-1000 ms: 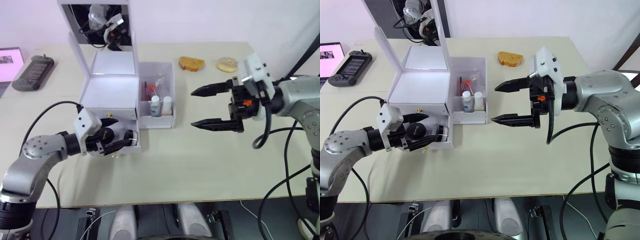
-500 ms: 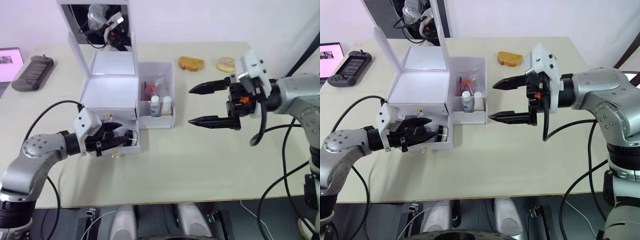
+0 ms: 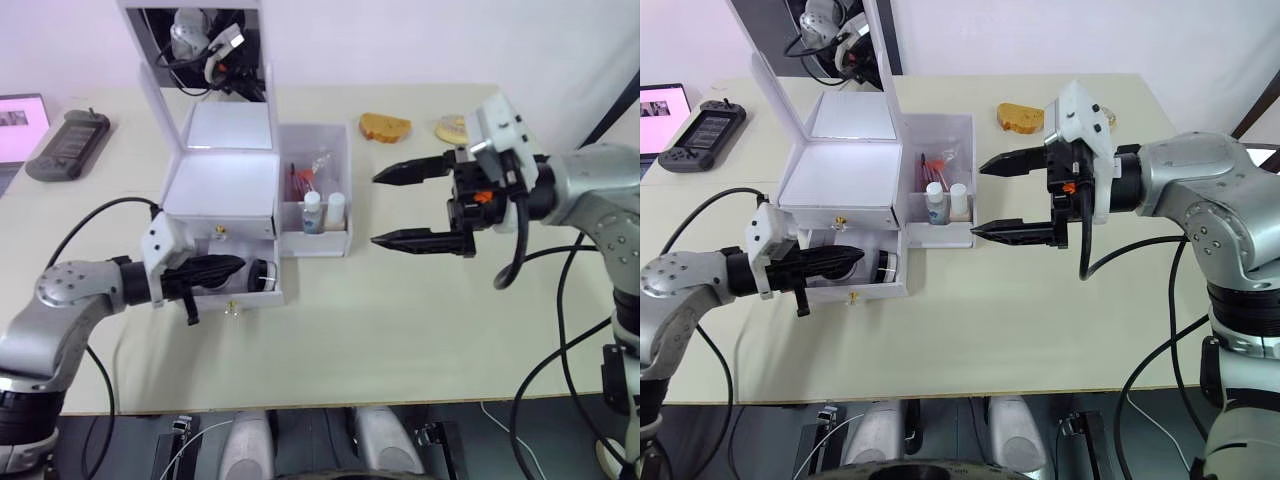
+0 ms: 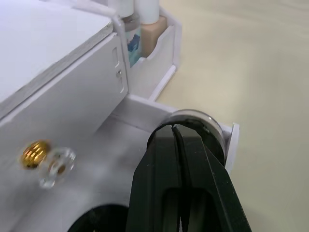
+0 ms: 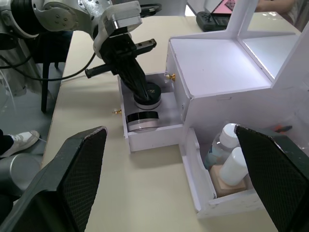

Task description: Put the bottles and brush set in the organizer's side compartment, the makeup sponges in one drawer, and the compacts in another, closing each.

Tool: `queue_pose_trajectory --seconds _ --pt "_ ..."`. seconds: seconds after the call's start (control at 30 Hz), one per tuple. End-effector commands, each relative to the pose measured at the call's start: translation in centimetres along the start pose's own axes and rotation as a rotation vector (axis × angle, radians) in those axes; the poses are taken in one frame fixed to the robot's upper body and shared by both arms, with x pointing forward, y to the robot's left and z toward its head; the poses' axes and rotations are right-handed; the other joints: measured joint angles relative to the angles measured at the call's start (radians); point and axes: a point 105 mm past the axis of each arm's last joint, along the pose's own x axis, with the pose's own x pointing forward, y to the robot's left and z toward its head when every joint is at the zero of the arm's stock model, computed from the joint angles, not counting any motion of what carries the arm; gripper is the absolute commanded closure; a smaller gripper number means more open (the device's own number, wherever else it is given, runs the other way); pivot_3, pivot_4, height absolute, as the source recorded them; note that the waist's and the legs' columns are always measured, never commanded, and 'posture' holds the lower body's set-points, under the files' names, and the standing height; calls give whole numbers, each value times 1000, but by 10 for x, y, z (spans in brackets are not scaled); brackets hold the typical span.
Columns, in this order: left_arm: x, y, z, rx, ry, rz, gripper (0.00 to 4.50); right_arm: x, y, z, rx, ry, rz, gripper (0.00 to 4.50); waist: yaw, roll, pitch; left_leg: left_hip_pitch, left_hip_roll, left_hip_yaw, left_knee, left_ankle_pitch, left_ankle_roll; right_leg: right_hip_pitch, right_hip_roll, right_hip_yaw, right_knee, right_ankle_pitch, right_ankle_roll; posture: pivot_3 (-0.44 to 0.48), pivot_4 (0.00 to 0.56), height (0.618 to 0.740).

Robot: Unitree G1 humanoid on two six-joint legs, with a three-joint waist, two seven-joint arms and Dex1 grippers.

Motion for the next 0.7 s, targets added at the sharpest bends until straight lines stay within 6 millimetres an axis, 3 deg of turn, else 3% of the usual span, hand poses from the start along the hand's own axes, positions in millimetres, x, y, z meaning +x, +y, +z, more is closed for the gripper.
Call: queue_pose_trajectory --seconds 0.03,0.2,0.23,0.3,0.47,0.7 --pt "4 1 6 46 -15 -11 4455 -5 1 11 -46 -11 -16 0 -2 0 0 0 0 0 0 0 0 0 0 0 0 0 0 0 150 740" --pt "0 12 11 20 -60 58 4455 -6 1 10 -44 -6 -23 0 -1 0 0 0 0 0 0 0 0 0 0 0 0 0 0 0 150 740" --pt "-2 11 13 -1 -70 53 4215 -6 0 10 -44 -5 -24 0 -1 0 0 0 0 0 0 0 0 0 0 0 0 0 0 0 150 740" --pt "-6 9 13 -17 -62 39 3640 -7 0 10 -44 -4 -25 0 -1 0 0 0 0 0 0 0 0 0 0 0 0 0 0 0 150 740" --pt "-4 3 16 29 -13 -10 1209 -6 0 9 -44 -9 -19 0 -1 0 0 0 0 0 0 0 0 0 0 0 0 0 0 0 150 740" --pt "6 1 14 18 22 -72 1209 -6 1 9 -45 -9 -26 0 1 0 0 0 0 0 0 0 0 0 0 0 0 0 0 0 150 740"
